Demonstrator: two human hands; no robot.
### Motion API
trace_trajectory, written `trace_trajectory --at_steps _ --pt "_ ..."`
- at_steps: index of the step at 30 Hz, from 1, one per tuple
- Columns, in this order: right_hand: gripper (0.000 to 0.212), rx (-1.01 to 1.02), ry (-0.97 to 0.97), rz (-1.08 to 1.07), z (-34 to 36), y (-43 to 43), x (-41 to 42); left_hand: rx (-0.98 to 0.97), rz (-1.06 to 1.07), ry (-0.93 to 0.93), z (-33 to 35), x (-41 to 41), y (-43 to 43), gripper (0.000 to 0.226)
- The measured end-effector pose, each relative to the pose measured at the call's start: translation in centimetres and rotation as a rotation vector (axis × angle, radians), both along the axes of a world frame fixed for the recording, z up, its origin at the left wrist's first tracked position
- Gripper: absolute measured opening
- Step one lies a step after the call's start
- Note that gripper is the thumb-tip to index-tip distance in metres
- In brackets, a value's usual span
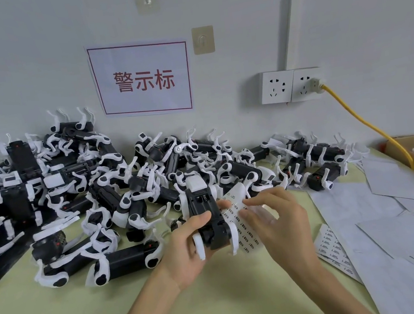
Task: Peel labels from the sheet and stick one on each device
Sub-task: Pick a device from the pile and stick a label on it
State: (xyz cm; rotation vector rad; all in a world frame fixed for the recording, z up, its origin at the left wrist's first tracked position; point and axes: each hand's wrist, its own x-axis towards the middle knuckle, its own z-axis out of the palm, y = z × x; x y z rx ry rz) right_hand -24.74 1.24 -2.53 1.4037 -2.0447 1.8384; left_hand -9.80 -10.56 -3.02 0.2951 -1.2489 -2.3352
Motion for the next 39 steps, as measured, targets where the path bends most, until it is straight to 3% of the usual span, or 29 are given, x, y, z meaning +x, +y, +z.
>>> trace_trajectory --at_steps 8,16,20,24,32,39 --pt "0.021 -0.011 0.006 -0.013 0.12 -0.01 0.21 -0.008 -0.001 0.0 -0.18 0.07 0.03 0.07" --pt "0.04 -0.02 -0.042 -0.022 0.11 0.16 0.47 -0.008 0.023 -0.019 0.14 -0.04 0.28 0.079" --pt "0.03 0.029 -0.02 -0.002 0.23 0.14 0.23 0.003 0.05 -0.008 0.38 0.0 0.34 0.084" --pt "0.024 0.057 -0.032 0.019 0.27 -0.01 0.17 0.016 0.059 -0.011 0.66 0.07 0.4 0.072" --pt "0.024 0.079 0.01 0.017 0.34 0.07 0.11 0.002 0.057 -0.022 0.56 0.06 0.42 0.084" --pt "0.036 0.006 0.066 0.022 0.2 0.08 0.2 -0.007 0.109 -0.05 0.18 -0.25 0.15 0.062"
